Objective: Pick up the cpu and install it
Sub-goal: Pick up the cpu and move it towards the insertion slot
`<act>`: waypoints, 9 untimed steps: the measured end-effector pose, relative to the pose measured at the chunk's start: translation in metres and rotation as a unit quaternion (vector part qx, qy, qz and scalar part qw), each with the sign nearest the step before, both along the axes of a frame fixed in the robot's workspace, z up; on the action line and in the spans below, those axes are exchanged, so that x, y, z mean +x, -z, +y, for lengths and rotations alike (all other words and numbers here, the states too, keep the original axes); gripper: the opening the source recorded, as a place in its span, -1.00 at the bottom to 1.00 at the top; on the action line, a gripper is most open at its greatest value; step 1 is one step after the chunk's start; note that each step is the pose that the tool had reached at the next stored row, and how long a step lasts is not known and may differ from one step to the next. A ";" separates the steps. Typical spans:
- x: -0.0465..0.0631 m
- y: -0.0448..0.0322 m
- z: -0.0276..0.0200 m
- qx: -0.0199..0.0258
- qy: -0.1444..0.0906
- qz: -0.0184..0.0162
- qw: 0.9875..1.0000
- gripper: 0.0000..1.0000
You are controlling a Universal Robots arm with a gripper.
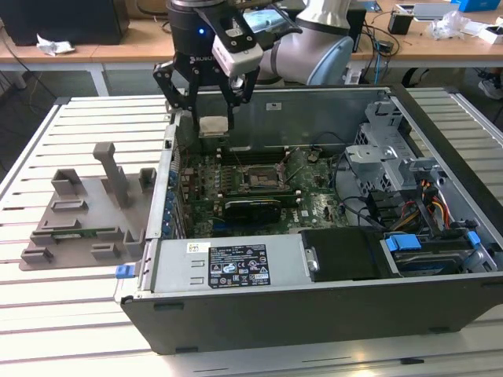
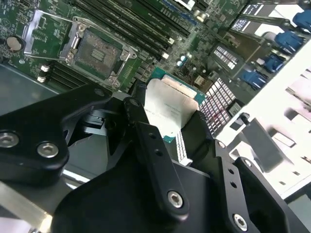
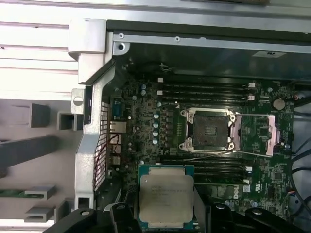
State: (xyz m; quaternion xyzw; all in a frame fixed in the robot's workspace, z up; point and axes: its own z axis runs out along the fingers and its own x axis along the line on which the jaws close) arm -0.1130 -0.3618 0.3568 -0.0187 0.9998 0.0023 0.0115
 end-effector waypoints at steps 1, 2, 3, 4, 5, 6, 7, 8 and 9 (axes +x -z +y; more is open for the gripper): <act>0.002 0.0026 0.0001 0.000 0.000 0.000 1.000 0.08; 0.003 0.0039 0.0001 0.000 0.000 0.000 1.000 0.08; 0.005 0.0054 0.0002 0.000 0.000 0.000 1.000 0.08; 0.006 0.0069 0.0002 0.000 0.000 0.000 1.000 0.08; 0.008 0.0087 0.0004 0.000 0.000 0.000 1.000 0.08; 0.009 0.0101 0.0004 0.000 0.000 0.000 1.000 0.08; 0.011 0.0115 0.0005 0.000 0.000 0.000 1.000 0.08; 0.014 0.0153 0.0008 0.000 0.000 0.000 1.000 0.08; 0.017 0.0180 0.0009 0.000 0.000 0.000 1.000 0.08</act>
